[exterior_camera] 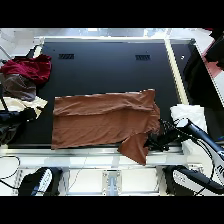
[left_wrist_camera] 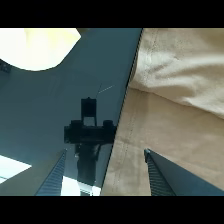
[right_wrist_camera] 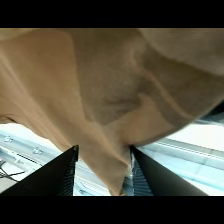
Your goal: Fold the shirts.
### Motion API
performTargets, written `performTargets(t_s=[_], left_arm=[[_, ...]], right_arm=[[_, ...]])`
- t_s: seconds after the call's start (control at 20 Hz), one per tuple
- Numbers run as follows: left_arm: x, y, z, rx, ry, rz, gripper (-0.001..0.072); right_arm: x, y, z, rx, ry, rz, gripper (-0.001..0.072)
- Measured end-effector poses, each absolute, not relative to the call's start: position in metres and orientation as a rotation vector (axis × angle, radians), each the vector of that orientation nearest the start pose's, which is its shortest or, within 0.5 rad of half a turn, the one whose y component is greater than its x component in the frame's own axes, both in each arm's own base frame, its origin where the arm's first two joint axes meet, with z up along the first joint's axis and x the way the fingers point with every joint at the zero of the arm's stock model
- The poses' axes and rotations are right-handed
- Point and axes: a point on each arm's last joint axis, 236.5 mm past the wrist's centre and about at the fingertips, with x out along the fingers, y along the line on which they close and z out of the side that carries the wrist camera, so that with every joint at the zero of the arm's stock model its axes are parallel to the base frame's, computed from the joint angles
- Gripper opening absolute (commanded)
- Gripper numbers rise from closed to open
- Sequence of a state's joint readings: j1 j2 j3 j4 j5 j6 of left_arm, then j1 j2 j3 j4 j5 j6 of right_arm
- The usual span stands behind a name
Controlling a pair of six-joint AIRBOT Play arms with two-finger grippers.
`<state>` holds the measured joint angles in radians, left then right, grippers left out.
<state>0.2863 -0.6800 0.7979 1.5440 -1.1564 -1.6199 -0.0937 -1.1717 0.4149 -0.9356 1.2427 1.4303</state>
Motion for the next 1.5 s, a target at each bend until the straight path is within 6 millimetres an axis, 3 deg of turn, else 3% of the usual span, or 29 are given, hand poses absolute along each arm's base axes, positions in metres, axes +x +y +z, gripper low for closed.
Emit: performTargets(t_s=[0.05, 0.1, 0.45, 0.6, 0.75, 0.9, 1.05, 1.25, 1.5], left_arm=[[0.268, 0.073, 0.067, -0.215, 1.022, 0.269, 0.0561], [0.268, 0.073, 0.066, -0.215, 1.022, 0.269, 0.0562], [0.266, 0.08, 0.062, -0.265, 1.018, 0.325, 0.0559], [0.246, 0.1, 0.036, -0.405, 1.052, 0.482, 0.0558], [0.209, 0.105, -0.006, -0.592, 1.152, 0.616, 0.0557], [0.175, 0.088, -0.044, -0.809, 1.257, 0.674, 0.0555], [0.163, 0.063, -0.067, -1.014, 1.313, 0.655, 0.0496], [0.158, 0.042, -0.084, -1.157, 1.382, 0.625, 0.048], [0.153, 0.031, -0.096, -1.221, 1.46, 0.599, 0.0479]], right_arm=[[0.152, 0.12, -0.113, 0.727, 1.846, 0.249, 0.0125], [0.153, 0.118, -0.116, 0.72, 1.838, 0.24, 0.0019], [0.164, 0.125, -0.11, 0.734, 1.793, 0.29, 0.0017], [0.171, 0.127, -0.103, 0.727, 1.775, 0.322, 0.0017], [0.176, 0.128, -0.098, 0.713, 1.751, 0.354, 0.0017], [0.178, 0.129, -0.096, 0.695, 1.733, 0.381, 0.0017], [0.179, 0.129, -0.095, 0.683, 1.725, 0.394, 0.0016], [0.179, 0.129, -0.095, 0.676, 1.722, 0.403, 0.0016], [0.179, 0.129, -0.095, 0.671, 1.719, 0.41, 0.0016]])
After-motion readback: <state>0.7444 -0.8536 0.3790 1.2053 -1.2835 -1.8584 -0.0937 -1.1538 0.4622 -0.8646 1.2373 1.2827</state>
